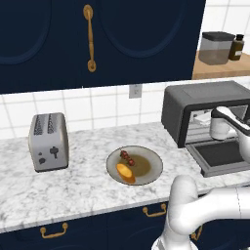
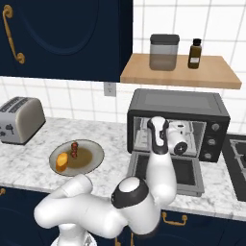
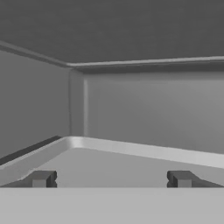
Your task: Pick up the kebab skewer and baguette bread, and place them inside the toaster oven. Close the toaster oven door and start by setting the timer.
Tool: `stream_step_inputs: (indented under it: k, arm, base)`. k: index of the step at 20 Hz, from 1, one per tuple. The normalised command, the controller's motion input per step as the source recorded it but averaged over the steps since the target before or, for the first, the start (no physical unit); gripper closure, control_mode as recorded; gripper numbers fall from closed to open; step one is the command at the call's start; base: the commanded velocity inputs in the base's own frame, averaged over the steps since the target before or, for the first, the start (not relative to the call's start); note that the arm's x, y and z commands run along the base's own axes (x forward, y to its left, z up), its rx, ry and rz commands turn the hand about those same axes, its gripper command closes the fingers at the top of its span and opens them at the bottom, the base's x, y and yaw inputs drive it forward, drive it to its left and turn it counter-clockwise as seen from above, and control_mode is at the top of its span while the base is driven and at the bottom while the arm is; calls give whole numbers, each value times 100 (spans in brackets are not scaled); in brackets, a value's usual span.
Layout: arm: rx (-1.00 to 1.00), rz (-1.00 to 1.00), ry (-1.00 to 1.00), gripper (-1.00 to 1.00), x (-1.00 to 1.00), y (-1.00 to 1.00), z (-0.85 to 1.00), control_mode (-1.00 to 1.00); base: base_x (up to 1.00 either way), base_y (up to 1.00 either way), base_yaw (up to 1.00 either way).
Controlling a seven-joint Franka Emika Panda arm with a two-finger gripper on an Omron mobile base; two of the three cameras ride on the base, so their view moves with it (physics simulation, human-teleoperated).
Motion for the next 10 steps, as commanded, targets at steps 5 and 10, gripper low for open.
stream_step_inputs:
  k: [5,10]
  arm:
    - [0,0,0,-100,0,-18,-61,-100]
    - [0,-1,4,-100,-19,-37,-72,-100]
  base:
    - [0,0,0]
    - [0,0,0]
